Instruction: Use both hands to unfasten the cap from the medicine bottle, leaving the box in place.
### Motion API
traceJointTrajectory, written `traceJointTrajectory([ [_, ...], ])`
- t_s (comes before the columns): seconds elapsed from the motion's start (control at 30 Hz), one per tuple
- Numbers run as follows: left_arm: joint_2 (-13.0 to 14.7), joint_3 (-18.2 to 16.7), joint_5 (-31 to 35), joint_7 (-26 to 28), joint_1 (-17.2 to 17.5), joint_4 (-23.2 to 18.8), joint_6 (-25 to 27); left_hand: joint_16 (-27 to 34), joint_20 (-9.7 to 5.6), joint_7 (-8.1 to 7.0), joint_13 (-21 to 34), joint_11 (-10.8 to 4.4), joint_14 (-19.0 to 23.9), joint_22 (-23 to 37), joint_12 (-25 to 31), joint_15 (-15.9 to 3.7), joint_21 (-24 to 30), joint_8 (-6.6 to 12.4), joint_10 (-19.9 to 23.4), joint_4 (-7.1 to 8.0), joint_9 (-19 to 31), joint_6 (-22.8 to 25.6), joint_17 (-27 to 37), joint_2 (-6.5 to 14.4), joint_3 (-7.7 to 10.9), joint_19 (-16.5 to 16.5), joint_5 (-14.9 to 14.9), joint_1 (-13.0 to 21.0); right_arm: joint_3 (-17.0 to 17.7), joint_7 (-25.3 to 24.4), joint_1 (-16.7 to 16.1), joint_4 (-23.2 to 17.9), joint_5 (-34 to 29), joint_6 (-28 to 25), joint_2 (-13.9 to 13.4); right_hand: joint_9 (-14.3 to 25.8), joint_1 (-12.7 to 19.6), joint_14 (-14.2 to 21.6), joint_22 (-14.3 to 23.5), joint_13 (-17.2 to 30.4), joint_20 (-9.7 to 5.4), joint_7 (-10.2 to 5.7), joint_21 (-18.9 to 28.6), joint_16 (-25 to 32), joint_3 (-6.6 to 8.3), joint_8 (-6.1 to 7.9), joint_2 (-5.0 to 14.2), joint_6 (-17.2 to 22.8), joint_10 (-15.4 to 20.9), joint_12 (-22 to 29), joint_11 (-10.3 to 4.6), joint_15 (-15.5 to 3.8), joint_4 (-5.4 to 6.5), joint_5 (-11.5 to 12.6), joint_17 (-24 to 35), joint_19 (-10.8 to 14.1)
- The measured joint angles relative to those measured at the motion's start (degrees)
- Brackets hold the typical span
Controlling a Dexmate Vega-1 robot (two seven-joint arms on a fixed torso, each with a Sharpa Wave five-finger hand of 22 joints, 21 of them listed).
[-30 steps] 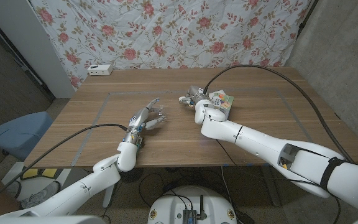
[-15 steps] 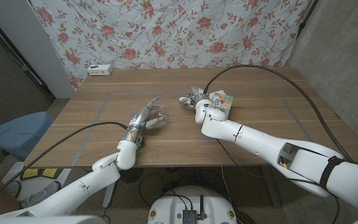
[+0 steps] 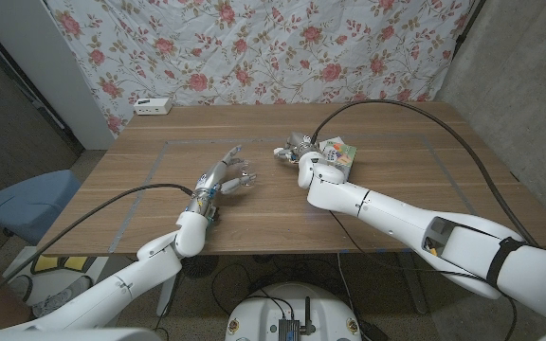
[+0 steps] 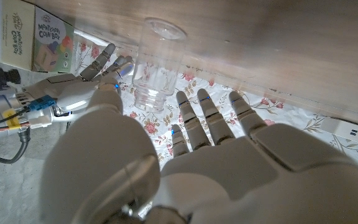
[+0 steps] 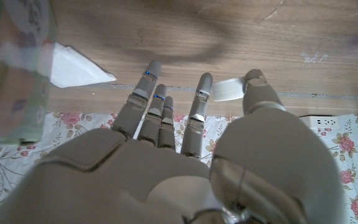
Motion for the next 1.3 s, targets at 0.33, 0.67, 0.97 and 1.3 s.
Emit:
traceJointTrajectory([
  [0.33, 0.43, -1.12, -1.05, -0.52, 1.06, -2.15, 1.28, 0.00, 0.93, 0.02, 0.00, 0.78, -2.37, 0.00, 0.00, -0.06, 0.00, 0.00, -2.82, 0.87, 0.00, -0.61, 0.00, 0.60, -0.87, -1.74, 0.00, -1.66, -0.40, 1.45, 0.39, 0.07, 0.55, -0.20, -0.17, -0.53, -1.98, -2.44, 0.00, 0.29, 0.82, 0.95, 0.00, -0.94, -0.47, -2.48, -1.31, -5.29, -2.80, -0.22, 0.74, 1.87, 0.46, 0.00, -0.15, -1.83],
  [0.67, 0.55, -1.91, -1.84, -0.95, 1.61, -3.48, 1.92, 0.00, 0.92, -0.20, 0.00, 1.12, -3.73, 0.00, 0.00, 0.03, 0.00, 0.00, -4.23, 1.35, 0.00, -0.82, 0.18, 1.55, -1.34, -2.36, 0.32, -2.67, -0.70, 2.94, 0.65, -0.76, 1.14, -0.56, -0.96, -1.06, -5.77, -5.09, 0.01, 0.29, 2.32, 2.26, 0.00, -1.37, -2.07, -5.83, -2.22, -11.30, -5.28, -0.41, 1.87, 4.47, 1.59, 0.00, -0.42, -3.97],
  [0.97, 0.41, -2.38, -3.00, -1.24, 1.76, -3.87, 1.73, -0.19, 1.05, 0.00, 0.00, 1.94, -6.36, 0.00, 0.00, 0.61, 0.00, 0.00, -6.65, 2.02, 0.00, -1.22, 0.21, 2.47, -1.96, -3.91, 0.32, -4.31, -0.59, 3.30, 0.33, -2.12, 1.44, -0.13, -2.01, -1.60, -8.63, -8.69, -0.37, 0.28, 3.78, 3.28, -0.45, -2.01, -3.26, -9.49, -2.80, -17.22, -7.27, -0.41, 2.15, 7.08, 2.11, 0.00, -1.05, -7.00],
  [1.3, 0.26, -3.62, -5.26, -2.49, 2.29, -4.63, 0.86, -0.19, 1.03, -0.18, 0.00, 3.46, -9.54, 0.00, 0.00, 1.59, 0.00, 0.00, -10.22, 3.49, 0.00, -2.25, 0.28, 4.04, -2.36, -5.12, 0.32, -6.60, 0.36, 3.86, -0.77, -4.84, 1.59, 2.82, -4.26, -2.12, -9.96, -14.09, -0.36, 0.12, 4.85, 2.91, -0.45, -2.42, -3.95, -12.80, -2.51, -21.39, -9.54, -0.41, 1.94, 8.20, 2.05, 0.44, -2.23, -11.39],
])
